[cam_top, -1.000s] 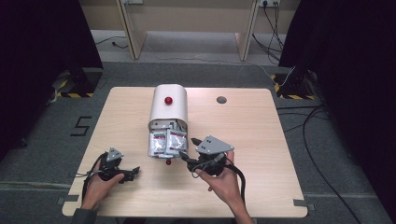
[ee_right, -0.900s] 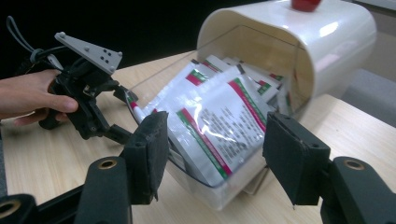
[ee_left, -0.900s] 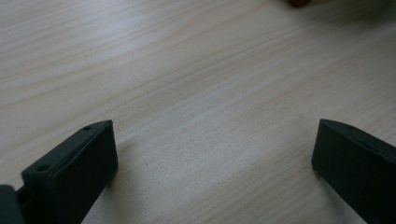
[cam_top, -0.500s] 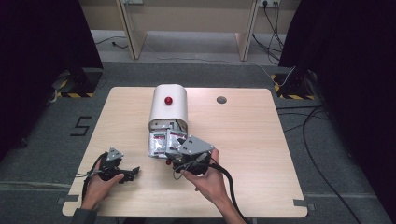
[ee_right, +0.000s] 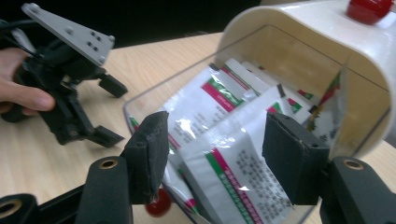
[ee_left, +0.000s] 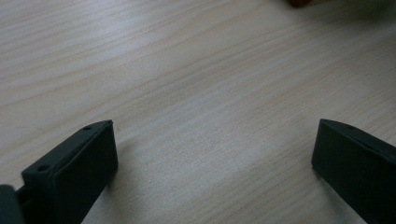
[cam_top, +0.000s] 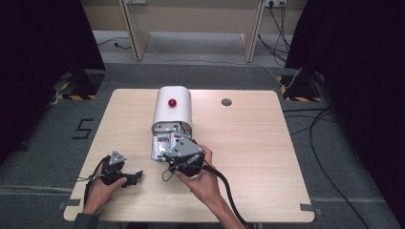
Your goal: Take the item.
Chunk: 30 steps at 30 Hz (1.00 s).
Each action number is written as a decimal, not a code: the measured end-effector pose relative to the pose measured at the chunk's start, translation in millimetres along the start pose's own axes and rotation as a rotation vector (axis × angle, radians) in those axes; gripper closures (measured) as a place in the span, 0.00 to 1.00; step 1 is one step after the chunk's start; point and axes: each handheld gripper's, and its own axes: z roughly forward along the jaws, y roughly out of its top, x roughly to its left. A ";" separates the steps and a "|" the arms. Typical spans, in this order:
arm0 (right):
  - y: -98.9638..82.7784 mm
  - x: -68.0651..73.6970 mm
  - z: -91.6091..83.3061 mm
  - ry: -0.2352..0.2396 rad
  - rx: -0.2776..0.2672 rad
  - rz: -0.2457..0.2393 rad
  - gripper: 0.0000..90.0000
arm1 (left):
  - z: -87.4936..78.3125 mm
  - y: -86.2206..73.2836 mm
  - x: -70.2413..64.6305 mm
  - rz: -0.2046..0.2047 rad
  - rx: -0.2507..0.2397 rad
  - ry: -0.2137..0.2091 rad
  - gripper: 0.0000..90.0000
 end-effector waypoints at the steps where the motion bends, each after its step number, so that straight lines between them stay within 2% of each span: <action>1: -0.6 -1.1 -0.5 -0.008 0.002 0.000 0.48 | 0.0 0.0 0.0 0.000 0.000 0.000 0.00; 12: -3.6 -15.4 -16.4 -0.041 -0.024 0.021 0.58 | -0.1 -0.1 -0.1 0.000 0.000 0.000 0.00; 19: -5.9 -16.8 -16.3 -0.058 -0.006 0.003 0.64 | -0.1 -0.1 -0.1 0.000 0.000 0.000 0.00; 25: -10.5 -20.2 -15.4 -0.076 -0.002 0.005 0.74 | -0.1 -0.1 -0.1 0.000 0.000 0.000 0.00; 30: -13.6 -24.4 -16.6 -0.079 -0.012 0.002 0.87 | -0.1 -0.1 -0.2 0.000 0.000 0.001 0.00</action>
